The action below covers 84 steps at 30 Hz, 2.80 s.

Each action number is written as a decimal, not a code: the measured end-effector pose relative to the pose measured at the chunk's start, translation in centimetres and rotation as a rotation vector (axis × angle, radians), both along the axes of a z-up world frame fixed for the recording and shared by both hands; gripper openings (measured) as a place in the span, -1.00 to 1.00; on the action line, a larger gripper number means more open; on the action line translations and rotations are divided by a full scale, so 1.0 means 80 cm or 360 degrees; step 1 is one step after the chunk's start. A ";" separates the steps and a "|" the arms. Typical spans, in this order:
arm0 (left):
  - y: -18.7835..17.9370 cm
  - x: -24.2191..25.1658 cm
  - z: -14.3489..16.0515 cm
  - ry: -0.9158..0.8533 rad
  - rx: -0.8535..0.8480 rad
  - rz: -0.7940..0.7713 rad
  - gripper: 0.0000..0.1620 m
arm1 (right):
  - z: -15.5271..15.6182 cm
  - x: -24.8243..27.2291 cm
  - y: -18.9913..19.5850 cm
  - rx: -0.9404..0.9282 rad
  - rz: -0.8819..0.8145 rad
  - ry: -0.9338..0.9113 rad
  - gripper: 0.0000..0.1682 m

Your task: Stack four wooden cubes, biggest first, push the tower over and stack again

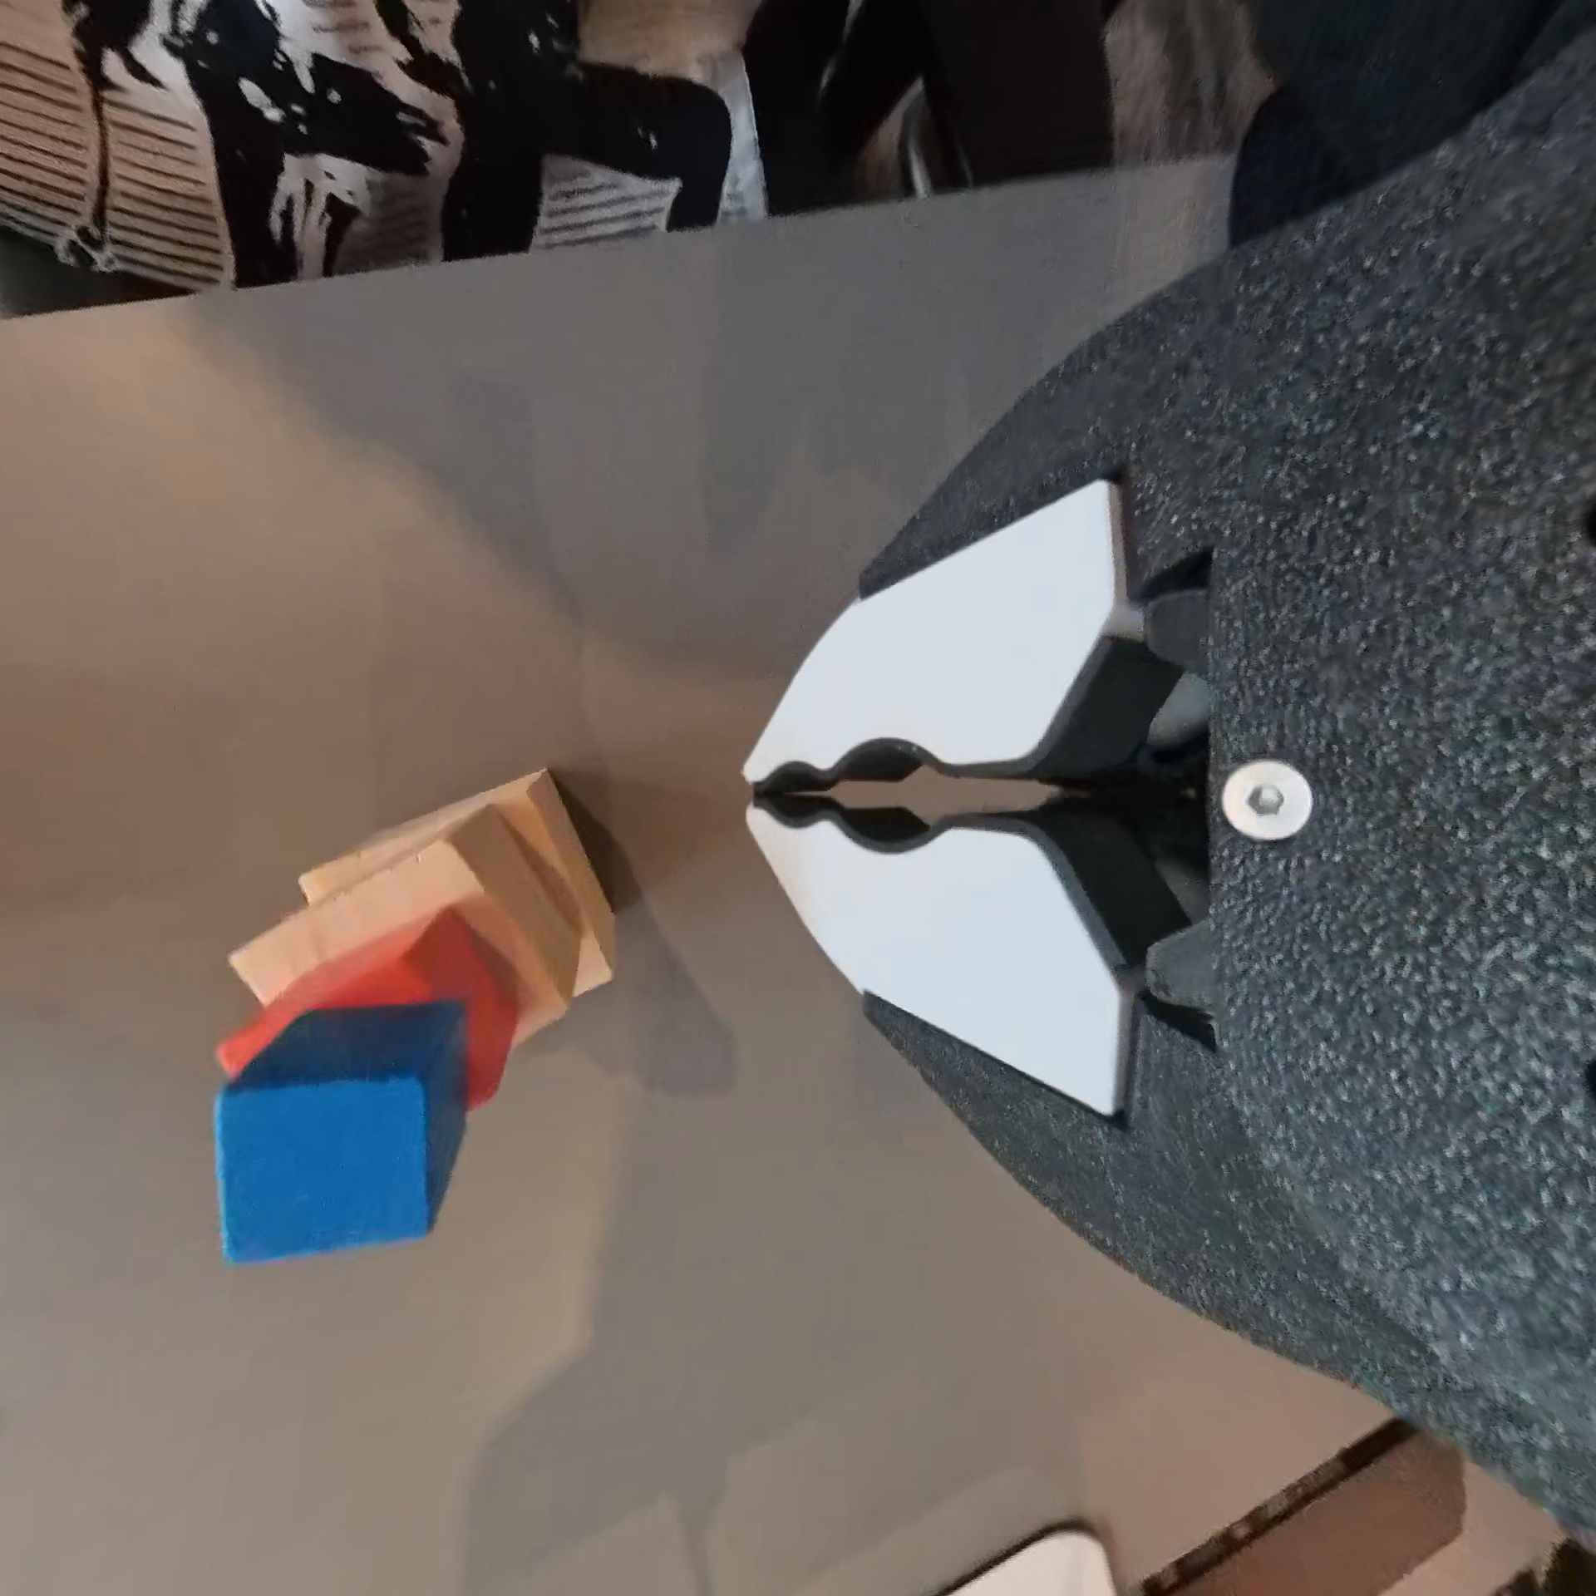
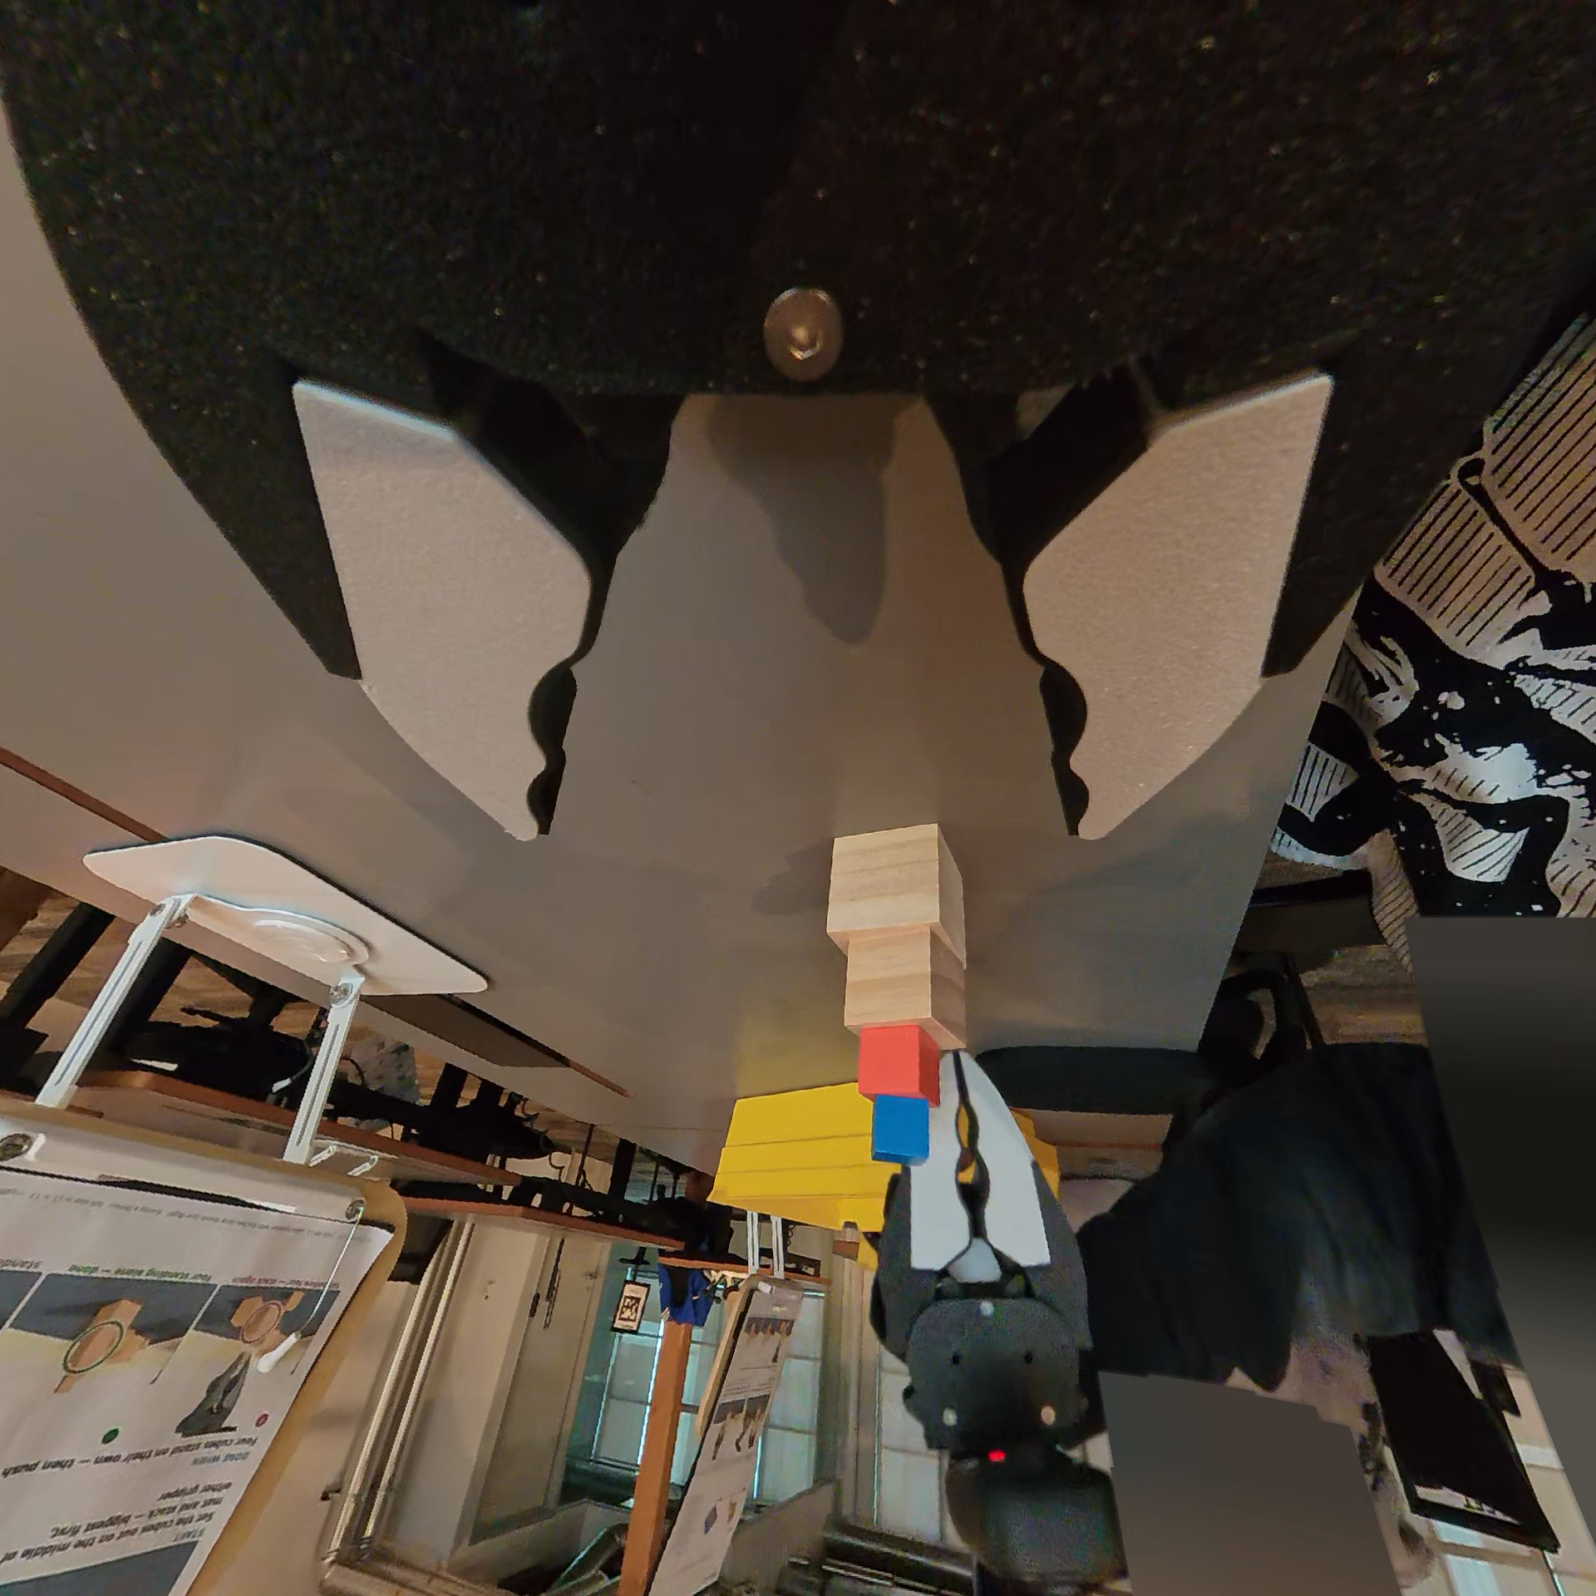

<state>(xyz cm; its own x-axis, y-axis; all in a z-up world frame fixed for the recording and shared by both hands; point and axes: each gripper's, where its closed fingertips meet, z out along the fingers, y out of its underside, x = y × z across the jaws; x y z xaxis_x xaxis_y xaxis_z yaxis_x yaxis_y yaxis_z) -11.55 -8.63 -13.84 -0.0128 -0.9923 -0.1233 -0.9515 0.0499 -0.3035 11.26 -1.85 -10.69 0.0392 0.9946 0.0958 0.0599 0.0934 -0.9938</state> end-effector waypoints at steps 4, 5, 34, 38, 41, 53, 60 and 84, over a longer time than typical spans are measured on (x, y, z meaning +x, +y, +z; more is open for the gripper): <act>-0.001 0.003 -0.016 -0.0004 0.0041 -0.0121 -1.00 | 0.000 0.000 0.000 -0.0002 -0.0003 0.0001 0.28; 0.000 0.004 -0.019 0.0000 0.0041 -0.0133 -1.00 | 0.000 0.000 0.001 -0.0003 -0.0003 0.0001 0.28; 0.032 0.091 0.006 -0.0081 0.0155 -0.0347 -1.00 | 0.002 0.000 -0.001 0.0006 0.0005 0.0012 0.27; 0.034 0.097 0.011 -0.0089 0.0167 -0.0357 -1.00 | 0.001 0.000 -0.001 0.0004 0.0006 0.0012 0.27; 0.034 0.097 0.010 -0.0080 0.0159 -0.0356 -1.00 | 0.002 0.001 -0.001 0.0006 0.0006 0.0014 0.27; 0.020 0.074 0.035 -0.0373 0.0101 -0.0223 -1.00 | 0.001 0.000 -0.001 0.0009 0.0010 0.0007 0.27; 0.018 0.050 0.059 -0.0625 0.0158 -0.0022 -0.68 | 0.000 0.000 -0.001 0.0009 0.0010 0.0000 0.27; -0.022 -0.039 0.096 -0.1715 0.0355 0.0265 0.62 | -0.003 -0.002 0.001 -0.0010 0.0003 -0.0027 0.28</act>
<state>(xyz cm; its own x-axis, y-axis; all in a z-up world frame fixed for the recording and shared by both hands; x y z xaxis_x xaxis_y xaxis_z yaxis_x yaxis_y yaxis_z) -14.65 -10.37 -6.17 0.3396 -0.9259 -0.1653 -0.1954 0.1025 -0.9754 11.11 -1.81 -10.93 0.0360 0.9953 0.0902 0.0764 0.0873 -0.9933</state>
